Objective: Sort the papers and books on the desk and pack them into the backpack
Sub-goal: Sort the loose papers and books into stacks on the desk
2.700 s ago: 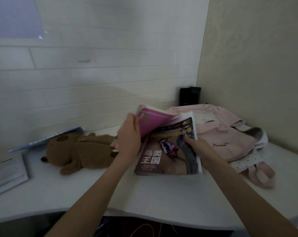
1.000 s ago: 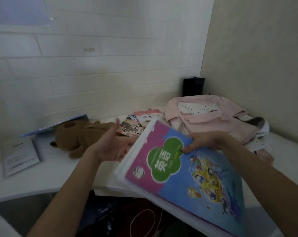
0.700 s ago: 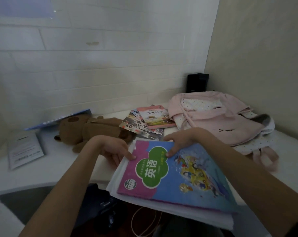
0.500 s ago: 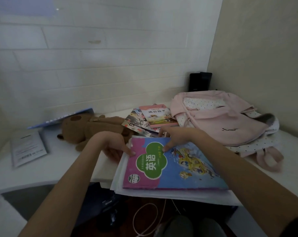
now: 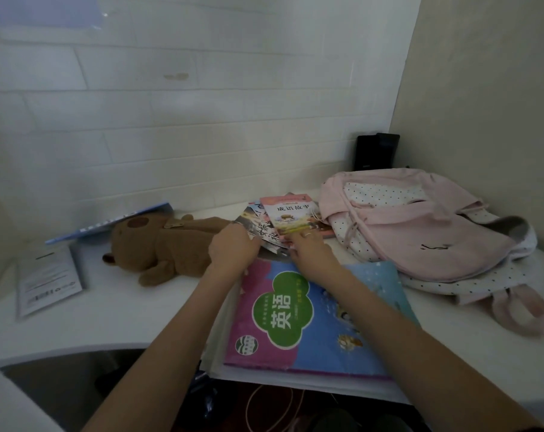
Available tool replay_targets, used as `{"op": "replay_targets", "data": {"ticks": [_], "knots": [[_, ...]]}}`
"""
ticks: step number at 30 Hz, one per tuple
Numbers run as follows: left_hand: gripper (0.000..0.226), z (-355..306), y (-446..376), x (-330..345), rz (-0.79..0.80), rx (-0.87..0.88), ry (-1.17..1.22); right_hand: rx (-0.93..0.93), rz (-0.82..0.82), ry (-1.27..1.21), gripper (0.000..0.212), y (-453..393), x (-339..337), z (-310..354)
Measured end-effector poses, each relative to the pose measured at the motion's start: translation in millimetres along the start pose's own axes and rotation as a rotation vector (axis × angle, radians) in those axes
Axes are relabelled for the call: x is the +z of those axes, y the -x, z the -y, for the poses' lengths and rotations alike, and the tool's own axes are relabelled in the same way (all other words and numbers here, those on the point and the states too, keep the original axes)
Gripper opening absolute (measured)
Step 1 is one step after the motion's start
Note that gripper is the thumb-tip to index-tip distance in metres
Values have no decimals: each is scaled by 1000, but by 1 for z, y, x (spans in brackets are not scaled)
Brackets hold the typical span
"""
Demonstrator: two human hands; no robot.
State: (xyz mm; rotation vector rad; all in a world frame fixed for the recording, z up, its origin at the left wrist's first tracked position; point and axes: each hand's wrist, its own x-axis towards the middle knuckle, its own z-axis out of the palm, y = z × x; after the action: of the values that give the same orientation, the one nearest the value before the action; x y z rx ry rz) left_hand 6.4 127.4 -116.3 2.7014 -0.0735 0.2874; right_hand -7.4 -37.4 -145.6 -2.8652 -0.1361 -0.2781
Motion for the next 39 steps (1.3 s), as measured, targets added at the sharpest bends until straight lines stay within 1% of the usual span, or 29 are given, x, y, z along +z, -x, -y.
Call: {"op": "replay_targets", "data": {"ticks": [3,5,6,8,9,10,11,12,14,16,17,18,20,22,24,26,27,28,30,32,33,35,37,39], "knots": [[38,-9,-5,6,-70,-31,47,94,-44,-57,33,-10,8,0],[40,-17,-10,11,-111,-75,131,73,-95,-84,32,-16,10,0],[41,-19,-15,13,-114,-98,226,36,-113,-71,31,-19,10,-1],[50,-23,-30,19,-46,-177,549,-48,-120,26,27,-22,7,0],[59,-25,-36,22,24,-244,751,-85,-131,74,24,-23,5,2],[67,-27,-40,23,85,-317,950,-130,-179,116,20,-23,3,4],[72,-27,-44,28,128,-371,1096,-167,-235,171,17,-22,1,5],[72,-27,-48,35,152,-386,1177,-193,-293,199,16,-21,0,6],[64,-26,-52,48,140,-360,1207,-307,-375,194,21,-20,4,6],[54,-26,-54,55,60,-328,1209,-396,-368,53,10,-16,6,7],[51,-26,-54,57,18,-311,1201,-382,-342,-62,11,-16,4,8],[50,-26,-55,58,-23,-294,1201,-348,-333,-156,18,-17,4,6],[47,-26,-55,59,-86,-271,1194,-260,-282,-248,22,-22,4,1],[45,-26,-54,60,-117,-249,1133,-204,-226,-214,24,-29,5,0],[42,-24,-54,62,-119,-227,1060,-124,-172,-102,32,-36,7,6],[41,-22,-58,65,-125,-231,1047,24,-183,-63,42,-40,12,11],[40,-21,-60,66,-122,-242,1047,72,-196,-96,49,-40,16,13],[40,-21,-60,66,-116,-251,1046,89,-209,-153,53,-39,17,12],[38,-22,-61,67,-110,-268,1031,34,-267,-267,48,-42,16,6],[39,-22,-60,67,-101,-286,1037,-41,-291,-264,39,-50,12,-8],[39,-23,-59,66,-92,-293,1035,-58,-277,-243,39,-54,12,-14],[39,-24,-59,65,-69,-300,1027,-51,-223,-226,49,-63,17,-28],[38,-24,-58,64,-49,-289,1017,28,-139,-239,66,-71,24,-37],[39,-24,-57,64,-22,-273,1014,80,-81,-231,72,-78,31,-44]]}}
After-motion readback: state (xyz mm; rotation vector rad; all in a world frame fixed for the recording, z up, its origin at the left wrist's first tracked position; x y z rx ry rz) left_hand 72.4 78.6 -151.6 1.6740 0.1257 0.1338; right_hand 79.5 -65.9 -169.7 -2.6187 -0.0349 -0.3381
